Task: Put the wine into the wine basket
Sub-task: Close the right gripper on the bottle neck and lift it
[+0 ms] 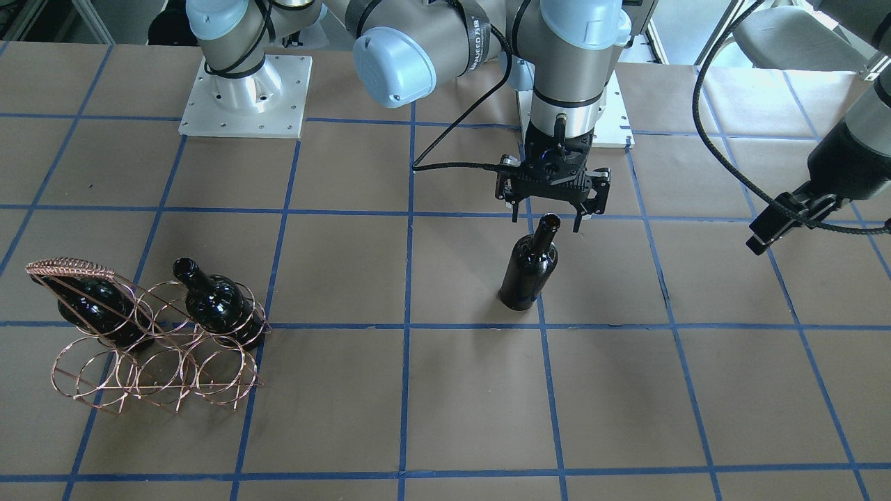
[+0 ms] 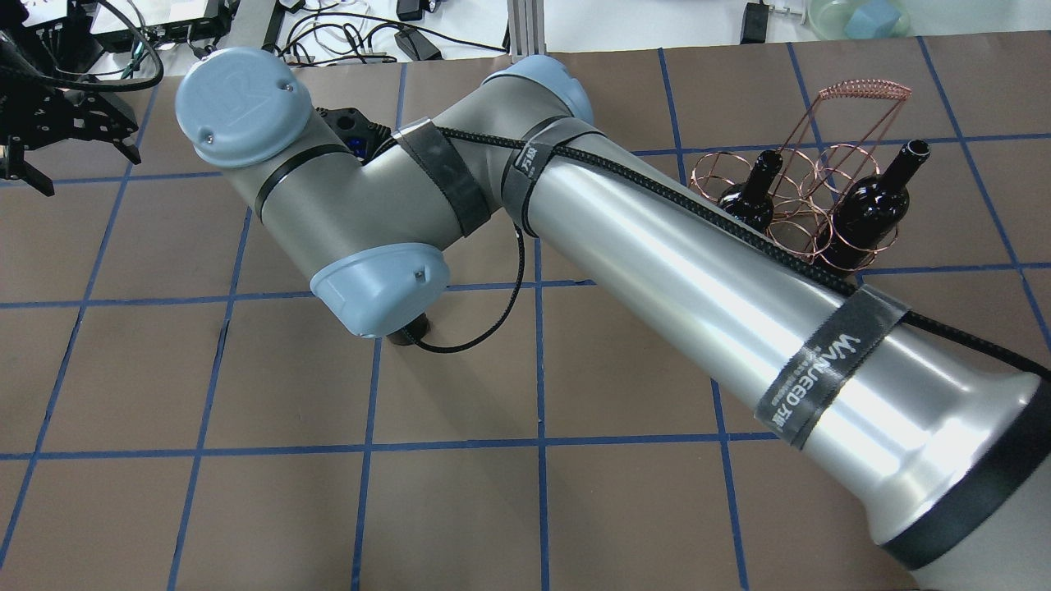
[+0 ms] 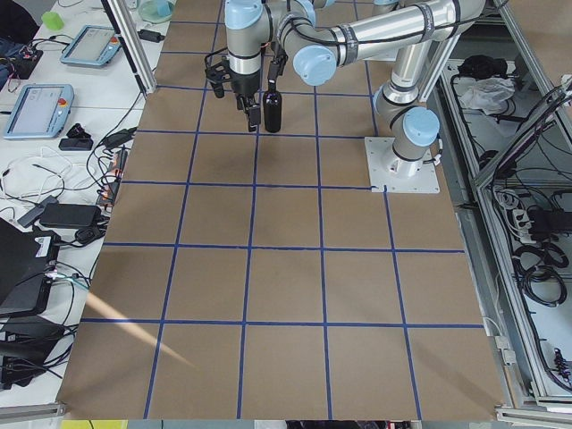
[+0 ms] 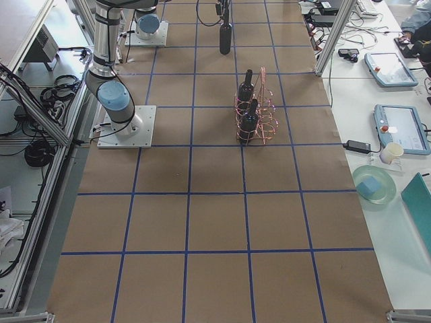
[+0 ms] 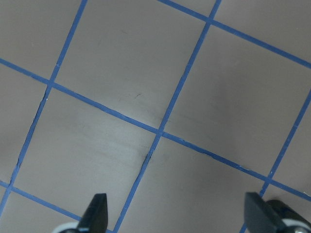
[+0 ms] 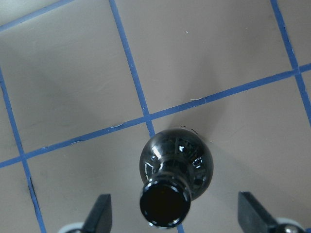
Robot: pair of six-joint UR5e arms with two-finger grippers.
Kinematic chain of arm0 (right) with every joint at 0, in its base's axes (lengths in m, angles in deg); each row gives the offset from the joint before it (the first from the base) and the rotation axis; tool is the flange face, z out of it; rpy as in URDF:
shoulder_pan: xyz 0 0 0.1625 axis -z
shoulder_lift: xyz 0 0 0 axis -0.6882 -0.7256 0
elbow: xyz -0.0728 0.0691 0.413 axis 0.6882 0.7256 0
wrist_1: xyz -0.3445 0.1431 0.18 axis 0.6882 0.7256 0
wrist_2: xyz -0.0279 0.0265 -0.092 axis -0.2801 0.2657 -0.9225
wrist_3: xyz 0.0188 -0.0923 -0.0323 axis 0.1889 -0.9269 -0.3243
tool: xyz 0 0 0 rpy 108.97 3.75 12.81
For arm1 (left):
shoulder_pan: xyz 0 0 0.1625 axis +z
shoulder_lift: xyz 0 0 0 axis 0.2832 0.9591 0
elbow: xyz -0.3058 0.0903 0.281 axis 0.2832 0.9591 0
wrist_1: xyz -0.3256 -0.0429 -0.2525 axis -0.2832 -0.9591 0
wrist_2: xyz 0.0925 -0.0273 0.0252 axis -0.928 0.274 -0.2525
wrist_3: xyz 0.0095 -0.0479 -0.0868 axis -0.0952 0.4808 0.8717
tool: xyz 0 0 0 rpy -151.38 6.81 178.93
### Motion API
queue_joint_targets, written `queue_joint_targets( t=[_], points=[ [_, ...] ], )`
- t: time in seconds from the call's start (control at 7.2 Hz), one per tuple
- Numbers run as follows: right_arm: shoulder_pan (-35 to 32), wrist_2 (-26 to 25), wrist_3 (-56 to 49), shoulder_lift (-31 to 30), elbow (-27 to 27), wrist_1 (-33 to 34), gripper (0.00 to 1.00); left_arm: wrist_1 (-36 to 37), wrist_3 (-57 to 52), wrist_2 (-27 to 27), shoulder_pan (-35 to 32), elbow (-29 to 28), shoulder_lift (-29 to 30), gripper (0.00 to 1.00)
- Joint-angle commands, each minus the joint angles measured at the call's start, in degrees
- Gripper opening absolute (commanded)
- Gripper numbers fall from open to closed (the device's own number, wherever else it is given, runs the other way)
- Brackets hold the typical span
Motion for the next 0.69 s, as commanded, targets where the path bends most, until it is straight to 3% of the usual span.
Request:
queue_joint_targets(
  t=[0.0, 0.42, 0.56],
  points=[
    [0.0, -0.87, -1.69, 0.35, 0.0, 0.04, 0.85, 0.07, 0.0, 0.11, 0.0, 0.02, 0.07, 1.0],
    [0.0, -0.96, -1.87, 1.5, -0.09, 2.5, 0.75, 0.16, 0.0, 0.11, 0.0, 0.02, 0.25, 1.0],
    [0.0, -0.96, -1.87, 1.32, -0.26, 2.42, 0.66, 0.24, -0.09, 0.11, 0.0, 0.02, 0.25, 1.0]
  ],
)
